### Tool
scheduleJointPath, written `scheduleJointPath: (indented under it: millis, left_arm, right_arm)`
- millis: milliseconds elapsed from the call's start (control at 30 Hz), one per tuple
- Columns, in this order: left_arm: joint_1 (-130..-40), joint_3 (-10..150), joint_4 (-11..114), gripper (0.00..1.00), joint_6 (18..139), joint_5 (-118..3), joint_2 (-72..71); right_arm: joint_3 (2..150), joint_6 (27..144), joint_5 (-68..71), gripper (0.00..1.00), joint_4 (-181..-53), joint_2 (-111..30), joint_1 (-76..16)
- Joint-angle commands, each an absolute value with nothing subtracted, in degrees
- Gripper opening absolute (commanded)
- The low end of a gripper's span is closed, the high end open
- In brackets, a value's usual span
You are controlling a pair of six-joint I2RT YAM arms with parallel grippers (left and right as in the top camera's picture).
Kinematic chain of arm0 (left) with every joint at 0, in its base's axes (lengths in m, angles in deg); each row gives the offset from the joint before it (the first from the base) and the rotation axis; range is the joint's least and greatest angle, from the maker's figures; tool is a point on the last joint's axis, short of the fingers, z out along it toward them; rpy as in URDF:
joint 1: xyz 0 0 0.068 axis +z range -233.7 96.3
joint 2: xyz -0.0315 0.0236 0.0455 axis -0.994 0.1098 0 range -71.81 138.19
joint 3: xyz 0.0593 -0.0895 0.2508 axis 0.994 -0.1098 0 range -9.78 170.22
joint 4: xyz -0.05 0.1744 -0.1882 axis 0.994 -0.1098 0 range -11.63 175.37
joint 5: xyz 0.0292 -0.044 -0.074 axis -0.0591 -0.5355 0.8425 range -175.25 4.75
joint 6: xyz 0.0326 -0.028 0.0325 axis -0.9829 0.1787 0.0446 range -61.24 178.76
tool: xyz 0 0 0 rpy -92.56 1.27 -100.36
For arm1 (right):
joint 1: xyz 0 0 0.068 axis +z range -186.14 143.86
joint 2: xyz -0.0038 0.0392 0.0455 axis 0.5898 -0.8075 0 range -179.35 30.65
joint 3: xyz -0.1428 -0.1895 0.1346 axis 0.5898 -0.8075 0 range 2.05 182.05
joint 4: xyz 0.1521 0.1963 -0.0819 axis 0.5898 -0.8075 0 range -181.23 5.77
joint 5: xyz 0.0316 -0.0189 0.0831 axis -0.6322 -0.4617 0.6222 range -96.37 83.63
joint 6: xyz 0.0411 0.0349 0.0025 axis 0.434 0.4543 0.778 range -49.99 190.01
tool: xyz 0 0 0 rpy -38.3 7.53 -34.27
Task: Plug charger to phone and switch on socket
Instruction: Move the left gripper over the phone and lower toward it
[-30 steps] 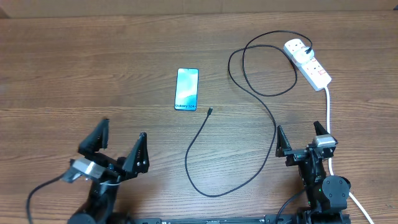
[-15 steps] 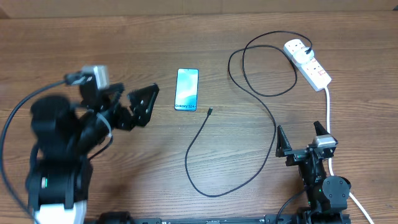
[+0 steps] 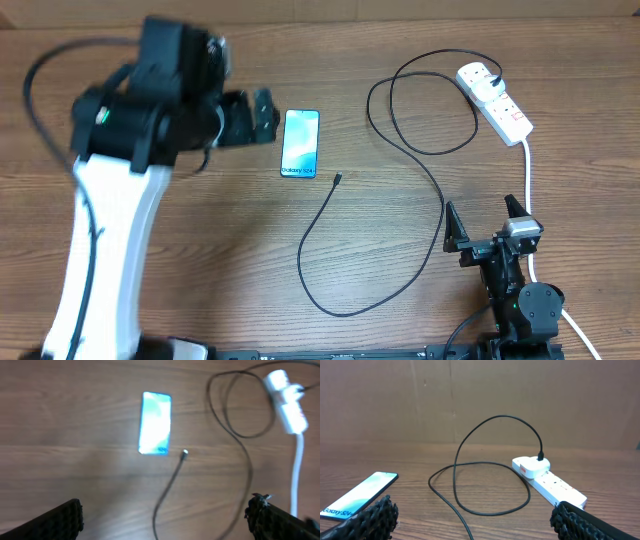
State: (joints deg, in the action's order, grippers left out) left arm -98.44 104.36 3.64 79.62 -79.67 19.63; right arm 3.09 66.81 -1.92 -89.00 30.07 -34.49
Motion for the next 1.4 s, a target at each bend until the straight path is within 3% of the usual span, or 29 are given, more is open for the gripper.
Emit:
scheduleJointPath:
  millis: [0,267,633,1367]
  left_arm:
    - [-100.04,110.64,3.38,1.00,79.77,-85.59,26.60]
    - [-100.30,110.59,4.23,1.00,79.12,-81.13,34.84]
    - [-103.66,110.59,4.16,1.00,82.09,-85.02,45.83]
    - [-104.41,110.53,15.40,1.00,82.07,-85.50,58.84]
  right_arm:
    - [2.54,66.75,-2.27,1.00,-88.83,30.49,-33.99]
    - [2.54,66.75,-2.27,1.00,-88.85,30.49,-34.01]
    - [2.54,66.75,-2.27,1.00,-88.83,30.49,-33.99]
    - [2.54,66.75,-2.27,1.00,-88.83,30.49,-33.99]
